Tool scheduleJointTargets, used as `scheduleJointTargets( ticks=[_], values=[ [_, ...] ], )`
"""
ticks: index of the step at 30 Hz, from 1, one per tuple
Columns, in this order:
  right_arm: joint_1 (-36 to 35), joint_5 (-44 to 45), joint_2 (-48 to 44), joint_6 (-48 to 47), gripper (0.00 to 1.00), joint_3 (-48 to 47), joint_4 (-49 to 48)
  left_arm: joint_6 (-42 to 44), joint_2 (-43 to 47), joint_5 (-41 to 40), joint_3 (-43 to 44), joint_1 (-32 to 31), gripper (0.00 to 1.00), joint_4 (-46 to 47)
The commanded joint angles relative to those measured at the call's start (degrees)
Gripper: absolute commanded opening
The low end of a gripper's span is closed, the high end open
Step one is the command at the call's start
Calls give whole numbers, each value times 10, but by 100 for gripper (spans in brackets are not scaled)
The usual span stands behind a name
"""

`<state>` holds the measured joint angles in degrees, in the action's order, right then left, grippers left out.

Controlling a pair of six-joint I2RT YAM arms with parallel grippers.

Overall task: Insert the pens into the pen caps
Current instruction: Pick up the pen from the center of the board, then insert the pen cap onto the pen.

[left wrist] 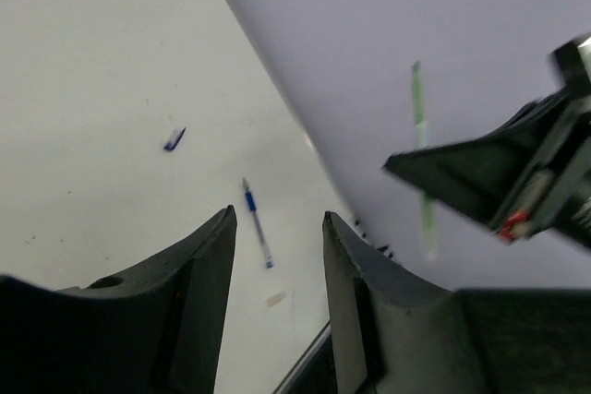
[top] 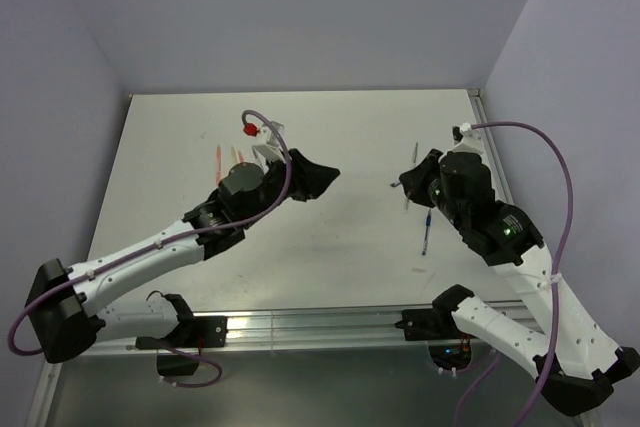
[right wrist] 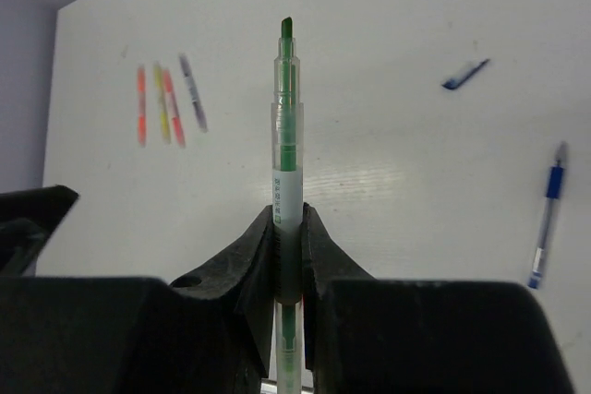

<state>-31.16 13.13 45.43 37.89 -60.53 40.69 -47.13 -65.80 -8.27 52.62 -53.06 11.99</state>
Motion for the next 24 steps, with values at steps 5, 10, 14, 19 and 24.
scheduleJointTargets(
  ticks=[5,10,14,19,24],
  values=[
    [23,96,-18,-11,0,-131,103,189,-128,145,-69,-28,44,152],
    [25,78,-12,-26,0,-195,127,287,-256,269,22,-59,41,163],
    [24,62,-12,-45,0,-211,122,363,-354,355,122,-79,44,99],
    [24,55,-4,-61,0,-227,117,418,-458,387,240,-115,45,30],
    [24,43,2,-75,0,-235,113,484,-535,349,325,-149,43,-61]
  ],
)
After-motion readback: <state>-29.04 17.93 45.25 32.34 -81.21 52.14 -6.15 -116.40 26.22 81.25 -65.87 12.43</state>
